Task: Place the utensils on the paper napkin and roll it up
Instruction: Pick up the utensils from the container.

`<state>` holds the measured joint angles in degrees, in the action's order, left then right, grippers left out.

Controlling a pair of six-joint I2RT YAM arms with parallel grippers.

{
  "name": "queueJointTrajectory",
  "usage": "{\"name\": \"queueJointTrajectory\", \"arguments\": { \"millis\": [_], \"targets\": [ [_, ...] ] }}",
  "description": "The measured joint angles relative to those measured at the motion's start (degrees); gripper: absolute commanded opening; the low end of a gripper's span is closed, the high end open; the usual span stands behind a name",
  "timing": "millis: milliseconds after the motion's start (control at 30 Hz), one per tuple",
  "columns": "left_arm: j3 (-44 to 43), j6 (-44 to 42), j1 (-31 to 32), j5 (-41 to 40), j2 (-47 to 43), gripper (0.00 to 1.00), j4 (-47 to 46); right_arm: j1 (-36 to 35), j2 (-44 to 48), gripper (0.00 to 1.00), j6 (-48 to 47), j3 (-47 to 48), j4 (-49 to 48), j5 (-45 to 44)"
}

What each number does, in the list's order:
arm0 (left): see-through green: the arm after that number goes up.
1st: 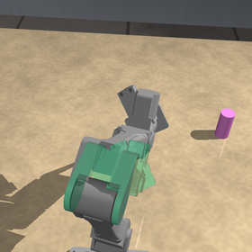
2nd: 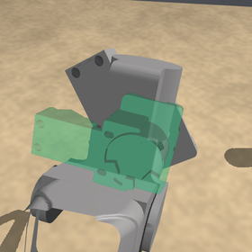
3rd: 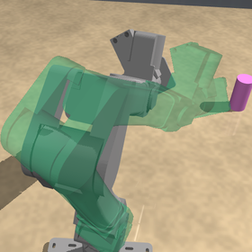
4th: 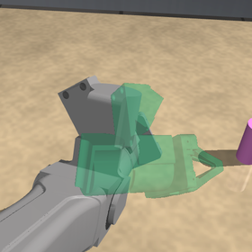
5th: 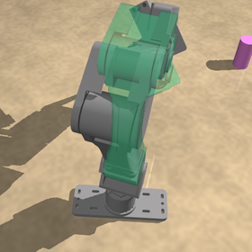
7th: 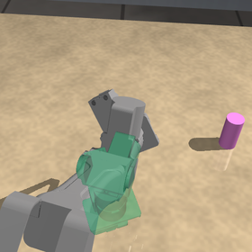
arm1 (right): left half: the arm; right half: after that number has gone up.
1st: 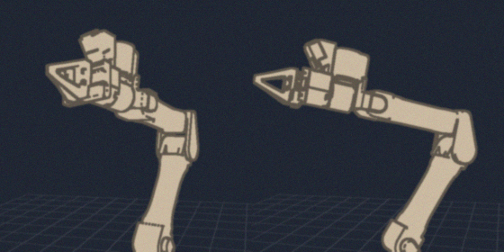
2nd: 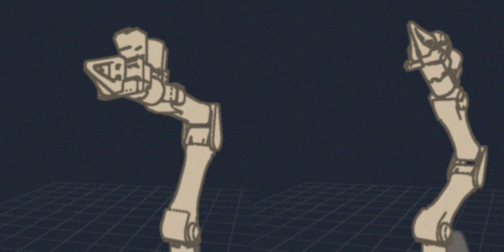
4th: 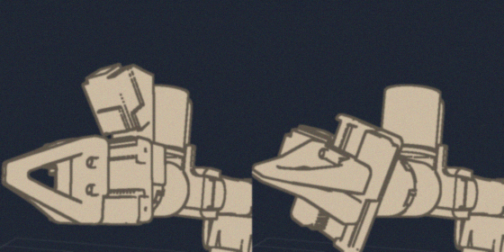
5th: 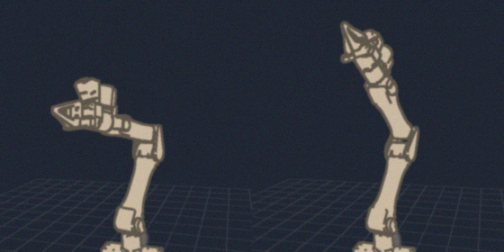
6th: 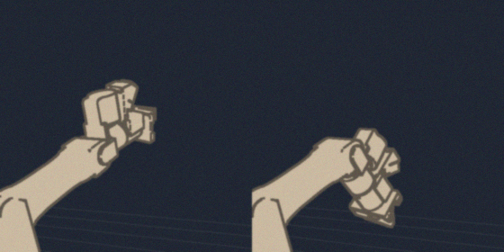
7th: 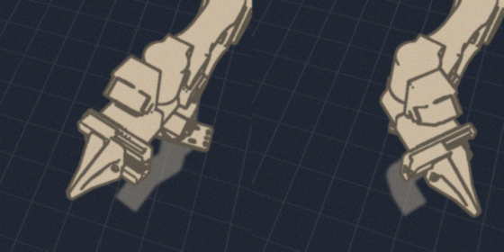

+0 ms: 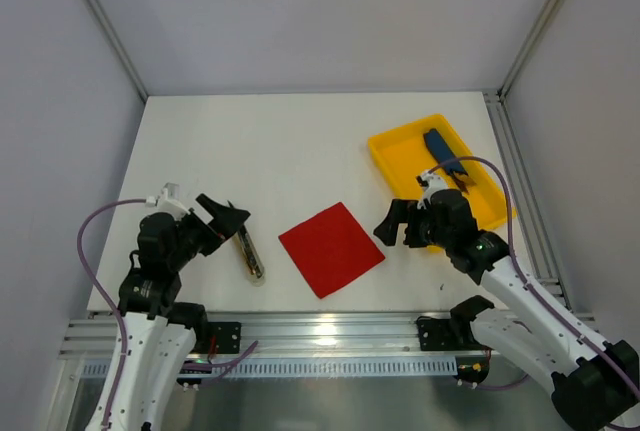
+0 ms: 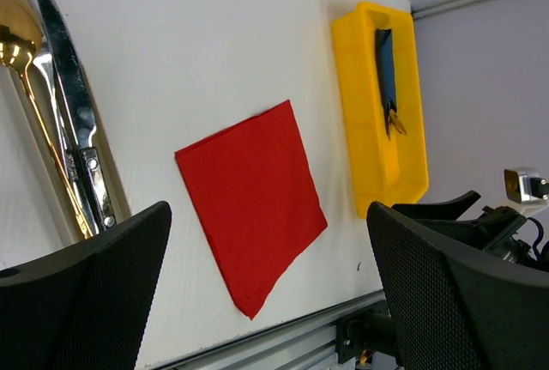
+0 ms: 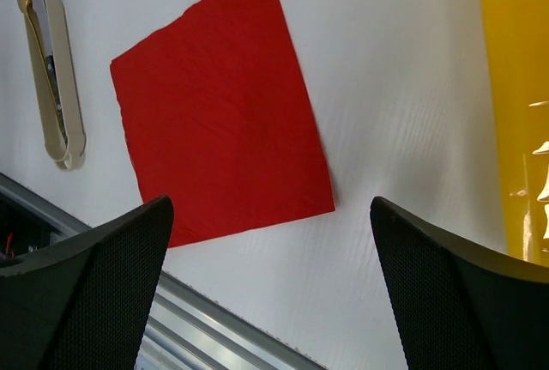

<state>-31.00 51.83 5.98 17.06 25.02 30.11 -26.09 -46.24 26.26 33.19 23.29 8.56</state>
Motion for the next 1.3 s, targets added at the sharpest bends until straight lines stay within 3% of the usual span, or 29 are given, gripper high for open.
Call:
{"name": "queueJointTrajectory", "arguments": {
  "millis": [133, 367, 633, 833, 1167, 1300],
  "targets": [
    [-0.6, -1.2, 0.0, -1.2, 2.3, 0.9, 2.2, 0.0, 1.0, 1.0, 0.9, -2.3, -0.3, 4.1],
    [-2.2, -2.4, 0.9, -2.5, 13.9, 0.8, 4.3, 0.0, 6.4, 0.99, 2.7, -2.0, -1.9, 8.3],
    [-6.9, 0.6, 16.0, -17.4, 26.8, 0.78, 5.0, 0.1, 5.5, 1.0, 4.5, 2.1, 1.3, 6.0],
    [-10.6, 3.5, 19.8, -25.4, 36.3, 0.66, 5.0, 0.3, 3.5, 0.96, 3.1, 4.9, 4.2, 4.8],
    [-12.1, 8.0, 23.1, -33.3, 38.4, 0.48, 8.0, 0.3, 4.4, 0.96, -0.7, 7.3, 5.3, 4.0],
    [-11.6, 8.7, 23.1, -34.5, 39.5, 0.46, 8.0, 0.3, 4.4, 0.96, -1.0, 7.5, 5.5, 4.2]
  ]
}}
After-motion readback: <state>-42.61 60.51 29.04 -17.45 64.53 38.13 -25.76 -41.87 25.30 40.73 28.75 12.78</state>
